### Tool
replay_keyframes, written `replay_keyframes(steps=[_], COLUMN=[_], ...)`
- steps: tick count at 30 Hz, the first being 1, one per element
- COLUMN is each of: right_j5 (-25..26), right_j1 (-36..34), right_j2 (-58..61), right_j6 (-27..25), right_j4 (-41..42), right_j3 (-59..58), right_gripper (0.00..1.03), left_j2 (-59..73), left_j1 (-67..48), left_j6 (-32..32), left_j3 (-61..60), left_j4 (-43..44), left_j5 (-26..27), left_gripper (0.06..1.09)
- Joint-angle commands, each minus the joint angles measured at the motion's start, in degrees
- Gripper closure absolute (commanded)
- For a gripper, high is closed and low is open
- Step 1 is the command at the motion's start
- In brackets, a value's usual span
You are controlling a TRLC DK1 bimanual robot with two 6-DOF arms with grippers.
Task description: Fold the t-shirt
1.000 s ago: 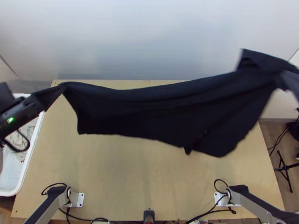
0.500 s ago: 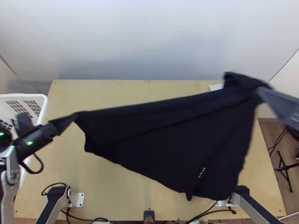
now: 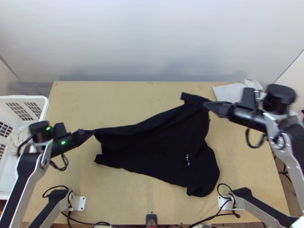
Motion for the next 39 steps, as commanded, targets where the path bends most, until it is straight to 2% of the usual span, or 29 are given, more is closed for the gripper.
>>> replay_keyframes(steps=[1,4,5,7,8,9,12,15,22,24,30,34,39], right_j5=[1.9,3.0,3.2,4.1,4.2,4.4,4.9,4.9,5.3,5.3,5.3,5.3,5.3], right_j1=[2.5,2.7,2.7,3.2,3.4,3.8,4.2,4.2,3.5,3.5,3.5,3.5,3.5], right_j2=[4.0,6.4,7.3,9.0,9.8,10.4,11.4,11.6,11.0,10.9,10.8,10.7,10.6], right_j6=[-0.8,-1.9,-2.3,-2.5,-2.6,-2.7,-2.9,-2.9,-2.9,-2.9,-2.8,-2.8,-2.9], right_j4=[6.4,8.3,8.9,10.3,10.7,10.7,10.7,10.7,10.3,10.2,10.0,9.6,9.3], right_j3=[-5.9,-6.0,-6.0,-5.5,-5.0,-4.3,-3.1,-2.7,-2.8,-2.8,-1.8,-1.8,-1.8], right_gripper=[1.0,1.0,1.0,1.0,1.0,1.0,1.0,1.0,1.0,1.0,1.0,1.0,1.0], left_j2=[12.2,18.3,20.3,24.2,25.6,26.0,23.8,21.0,18.6,19.0,20.8,21.4,23.6], left_j1=[3.0,5.4,5.9,6.4,6.5,6.3,2.9,-2.3,-12.5,-15.3,-19.1,-19.7,-23.3], left_j6=[7.1,7.5,7.6,8.4,9.0,9.4,12.1,16.2,17.3,17.4,20.2,20.6,20.1], left_j3=[0.0,1.8,2.8,6.1,8.0,9.6,12.1,13.2,16.5,15.3,6.4,1.3,0.5], left_j4=[4.6,11.3,12.7,13.9,13.6,13.0,10.0,3.3,-9.3,-10.3,-6.1,-1.0,2.5], left_j5=[-5.2,-5.3,-5.7,-6.0,-6.0,-5.9,-5.7,-5.7,-3.7,-3.9,-8.6,-8.5,-8.4], left_gripper=[0.74,0.73,0.69,0.48,0.37,0.31,0.25,0.19,0.16,0.16,0.16,0.16,0.12])
